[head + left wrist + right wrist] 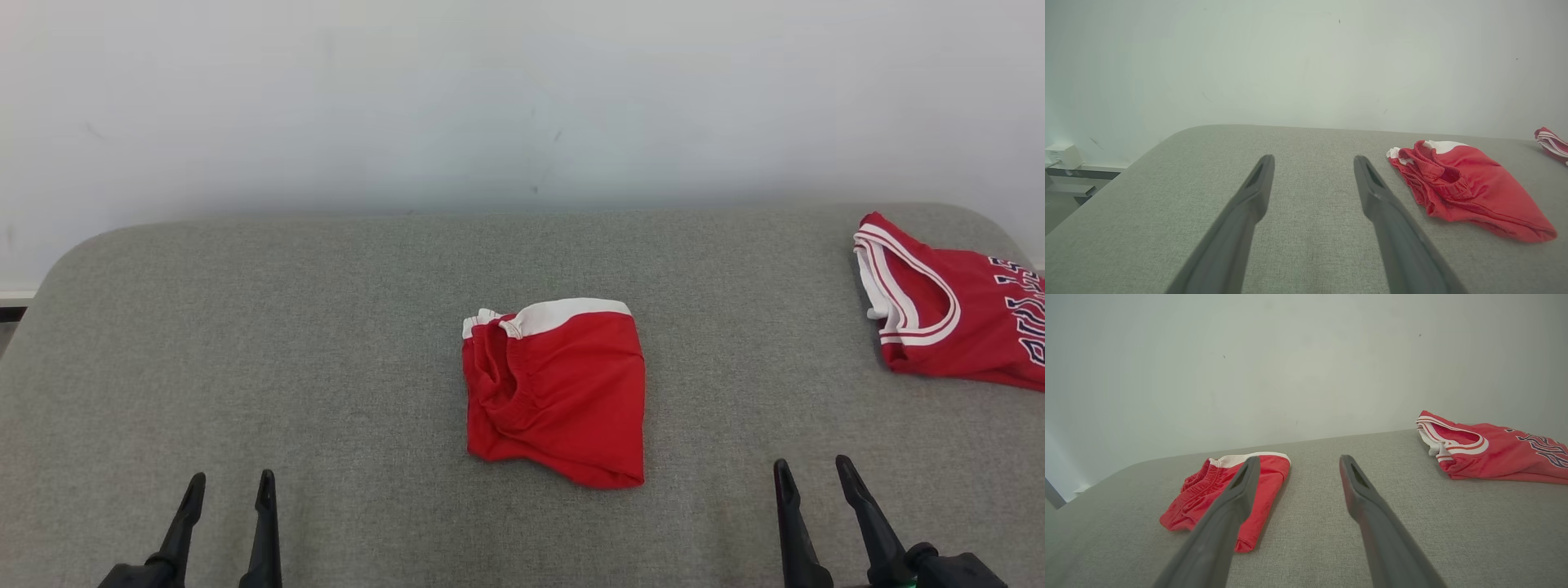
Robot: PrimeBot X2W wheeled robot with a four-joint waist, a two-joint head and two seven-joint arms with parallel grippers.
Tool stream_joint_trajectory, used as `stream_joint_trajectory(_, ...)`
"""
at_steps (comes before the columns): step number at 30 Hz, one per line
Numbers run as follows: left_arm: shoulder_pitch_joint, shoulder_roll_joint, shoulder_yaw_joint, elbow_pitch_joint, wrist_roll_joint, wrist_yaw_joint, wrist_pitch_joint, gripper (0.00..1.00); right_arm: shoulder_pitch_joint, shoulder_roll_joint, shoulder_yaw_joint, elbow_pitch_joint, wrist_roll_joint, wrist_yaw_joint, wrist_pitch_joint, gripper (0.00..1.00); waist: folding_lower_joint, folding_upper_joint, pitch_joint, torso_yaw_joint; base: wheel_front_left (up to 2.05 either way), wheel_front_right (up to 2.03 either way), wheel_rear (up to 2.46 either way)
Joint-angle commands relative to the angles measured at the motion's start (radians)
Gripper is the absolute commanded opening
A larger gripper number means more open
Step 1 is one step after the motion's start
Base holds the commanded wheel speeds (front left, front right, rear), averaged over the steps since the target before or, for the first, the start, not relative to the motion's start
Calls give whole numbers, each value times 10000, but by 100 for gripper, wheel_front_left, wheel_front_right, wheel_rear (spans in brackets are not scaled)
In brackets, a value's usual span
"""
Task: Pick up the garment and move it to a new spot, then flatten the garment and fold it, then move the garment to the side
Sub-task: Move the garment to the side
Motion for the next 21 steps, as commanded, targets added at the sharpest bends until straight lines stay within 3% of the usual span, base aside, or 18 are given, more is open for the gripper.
stream_joint_trajectory(1,148,56,-7,-45,-104,-12,-19,100,121,69,-15,1,-75,-26,-40,100,0,0,0,-3,0,0,0)
stream_joint_trajectory(14,189,73,-22,-142,-76,44,-18,100,-79,169,100,302,-172,-26,-29,100,0,0,60,-22,0,0,0)
stream_joint_trajectory(21,48,37,-57,-81,-83,72,-18,100,-1030,-56,367,876,-259,-26,299,100,0,0,162,66,0,0,0)
